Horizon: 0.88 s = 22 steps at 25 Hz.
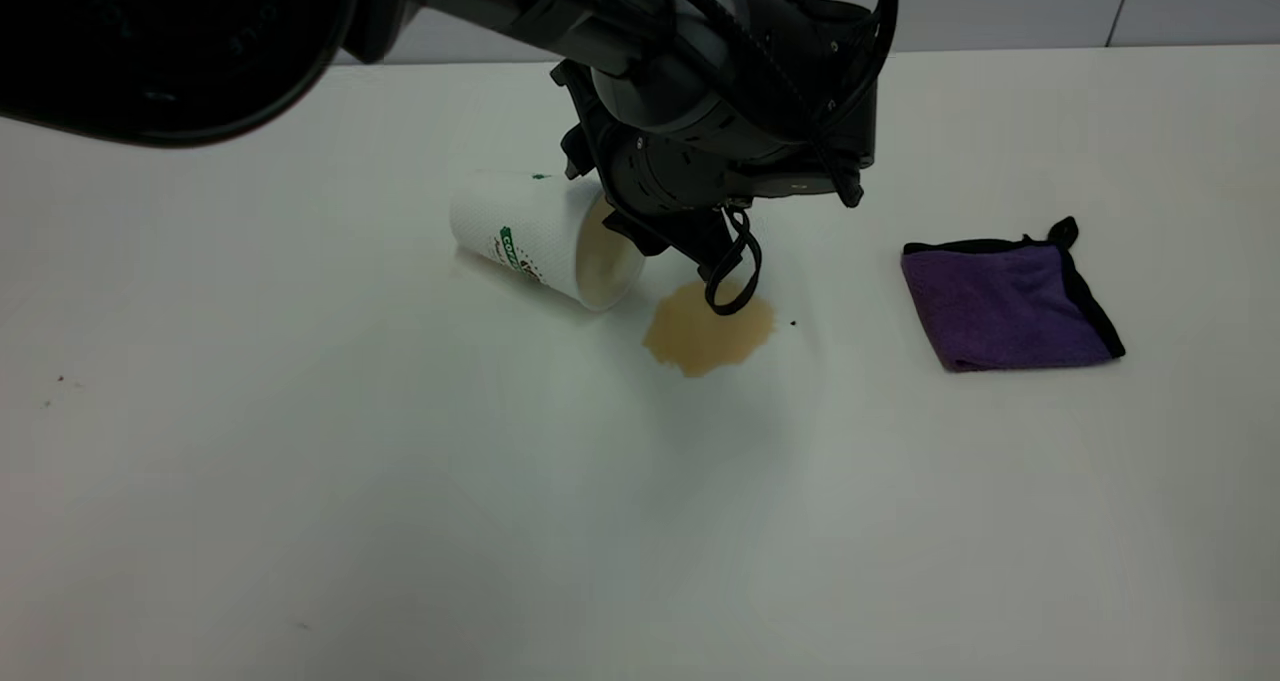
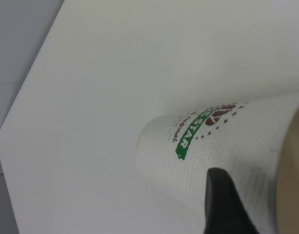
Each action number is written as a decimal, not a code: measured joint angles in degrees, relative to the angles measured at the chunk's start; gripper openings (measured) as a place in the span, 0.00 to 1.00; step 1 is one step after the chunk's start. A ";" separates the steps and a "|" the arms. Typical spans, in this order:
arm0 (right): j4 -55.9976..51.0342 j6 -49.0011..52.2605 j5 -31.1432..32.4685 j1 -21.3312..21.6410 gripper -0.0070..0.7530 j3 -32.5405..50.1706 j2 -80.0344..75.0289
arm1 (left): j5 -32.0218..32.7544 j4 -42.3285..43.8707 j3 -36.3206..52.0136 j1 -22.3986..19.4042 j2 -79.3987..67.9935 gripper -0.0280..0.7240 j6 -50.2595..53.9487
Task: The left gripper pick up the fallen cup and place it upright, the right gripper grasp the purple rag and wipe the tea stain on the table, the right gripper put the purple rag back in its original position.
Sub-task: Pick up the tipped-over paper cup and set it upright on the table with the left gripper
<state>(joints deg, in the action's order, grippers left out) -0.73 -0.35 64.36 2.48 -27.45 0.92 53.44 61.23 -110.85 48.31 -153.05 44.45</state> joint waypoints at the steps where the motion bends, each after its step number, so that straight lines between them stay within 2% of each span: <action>1: 0.00 0.00 0.00 0.00 0.71 0.00 0.00 | 0.07 0.05 0.00 -0.14 -0.06 0.60 0.46; 6: 0.00 0.00 0.00 0.00 0.71 0.00 0.00 | 0.55 0.57 0.00 -1.98 -0.12 0.58 1.57; 11: 0.00 0.00 0.00 0.00 0.71 0.00 0.00 | 0.75 0.61 0.00 -4.03 -0.12 0.51 1.68; 14: 0.00 0.00 0.00 0.00 0.71 0.00 0.00 | 1.42 0.61 0.00 -4.65 -0.12 0.36 0.97; 17: 0.00 0.00 0.00 0.00 0.71 0.00 0.00 | 3.21 0.74 -0.06 -4.85 -0.12 0.09 -0.73; 19: 0.00 0.00 0.00 0.00 0.71 0.00 0.00 | 5.24 1.15 -0.79 -4.96 -0.12 0.03 -2.39; 22: 0.00 0.00 0.00 0.00 0.71 0.00 0.00 | 5.65 -1.19 -2.61 -5.73 0.78 0.02 -5.25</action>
<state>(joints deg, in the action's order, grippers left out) -0.73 -0.35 64.36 2.48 -27.45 0.92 59.09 60.05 -113.46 42.58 -152.27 39.21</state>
